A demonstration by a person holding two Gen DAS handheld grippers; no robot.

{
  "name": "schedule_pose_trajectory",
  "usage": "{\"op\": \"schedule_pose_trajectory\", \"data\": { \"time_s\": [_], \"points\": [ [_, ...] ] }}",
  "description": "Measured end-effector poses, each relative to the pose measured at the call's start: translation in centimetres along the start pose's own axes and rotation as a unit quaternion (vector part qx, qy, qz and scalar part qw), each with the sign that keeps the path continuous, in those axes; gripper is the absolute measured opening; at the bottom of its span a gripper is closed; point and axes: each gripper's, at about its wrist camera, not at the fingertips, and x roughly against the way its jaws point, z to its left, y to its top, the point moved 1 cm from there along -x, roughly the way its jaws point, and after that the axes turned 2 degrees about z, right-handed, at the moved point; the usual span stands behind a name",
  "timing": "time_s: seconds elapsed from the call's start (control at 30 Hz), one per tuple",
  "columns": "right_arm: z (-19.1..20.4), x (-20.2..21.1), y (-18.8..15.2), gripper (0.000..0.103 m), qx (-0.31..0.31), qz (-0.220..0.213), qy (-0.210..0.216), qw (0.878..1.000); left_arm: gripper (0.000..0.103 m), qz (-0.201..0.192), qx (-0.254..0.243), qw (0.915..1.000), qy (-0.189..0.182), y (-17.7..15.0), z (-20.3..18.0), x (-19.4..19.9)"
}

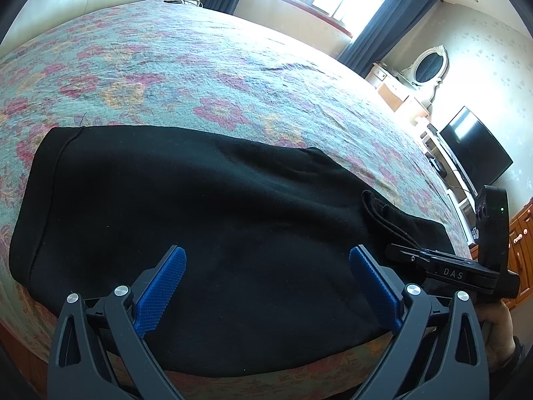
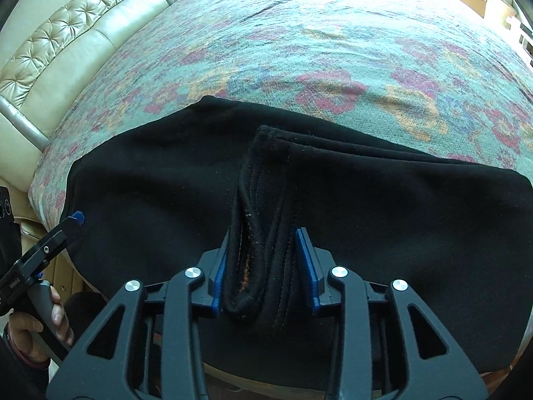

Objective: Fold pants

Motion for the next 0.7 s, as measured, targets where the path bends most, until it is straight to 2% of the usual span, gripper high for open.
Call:
{"op": "schedule_pose_trajectory", "data": {
  "time_s": [0.17, 0.27, 0.4, 0.57, 0.7],
  "points": [
    [0.2, -0.1, -0.9, 0.051, -0.005, -0.003, 0.02, 1.0, 0.098, 0.001, 0.005, 1.0, 0.002, -0.1, 0.3, -0.2],
    [0.4, 0.1, -1.3, 0.061, -0.01, -0.01, 0.038, 0.999, 0.098, 0.004, 0.006, 1.0, 0.003, -0.1, 0.3, -0.4],
    [0.7, 0.1, -1.8, 0.067, -0.013, -0.014, 0.052, 0.998, 0.098, 0.006, 0.003, 1.0, 0.005, -0.2, 0.4, -0.6],
    [0.4, 0.4, -1.9, 0.068, -0.027, -0.03, 0.07, 0.997, 0.098, 0.001, -0.001, 0.9999, 0.011, -0.1, 0.7, -0.3],
    [-0.1, 0.4, -2.1, 0.068, -0.034, -0.036, 0.079, 0.996, 0.098, -0.017, 0.007, 0.9998, 0.0, 0.6, 2.0, 1.1]
  ]
}}
